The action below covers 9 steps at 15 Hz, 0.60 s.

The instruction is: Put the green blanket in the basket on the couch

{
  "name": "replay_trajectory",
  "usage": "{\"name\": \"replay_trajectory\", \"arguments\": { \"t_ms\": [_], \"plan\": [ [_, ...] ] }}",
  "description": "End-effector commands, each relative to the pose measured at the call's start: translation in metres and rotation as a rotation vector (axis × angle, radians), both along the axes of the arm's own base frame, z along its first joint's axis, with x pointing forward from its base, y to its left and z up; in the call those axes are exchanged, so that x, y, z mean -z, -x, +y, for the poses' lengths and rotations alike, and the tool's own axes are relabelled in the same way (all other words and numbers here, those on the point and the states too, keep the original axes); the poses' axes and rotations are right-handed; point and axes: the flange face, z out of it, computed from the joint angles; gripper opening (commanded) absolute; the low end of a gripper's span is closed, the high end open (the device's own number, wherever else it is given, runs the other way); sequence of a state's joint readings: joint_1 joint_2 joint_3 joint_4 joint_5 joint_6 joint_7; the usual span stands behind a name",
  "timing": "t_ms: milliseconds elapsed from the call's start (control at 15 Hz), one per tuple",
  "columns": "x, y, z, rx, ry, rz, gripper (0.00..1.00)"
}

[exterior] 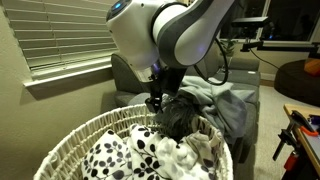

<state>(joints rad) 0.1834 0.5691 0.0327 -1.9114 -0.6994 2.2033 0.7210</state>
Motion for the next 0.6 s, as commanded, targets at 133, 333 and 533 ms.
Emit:
{"name": "replay_trajectory", "arguments": {
  "t_ms": [133, 333, 533],
  "plan": [
    [0.022, -0.005, 0.016, -0.049, 0.018, 0.046, 1.0],
    [0.037, -0.003, 0.021, -0.067, 0.036, 0.071, 1.0],
    [0.043, 0.0, 0.02, -0.071, 0.061, 0.081, 1.0]
  ]
}}
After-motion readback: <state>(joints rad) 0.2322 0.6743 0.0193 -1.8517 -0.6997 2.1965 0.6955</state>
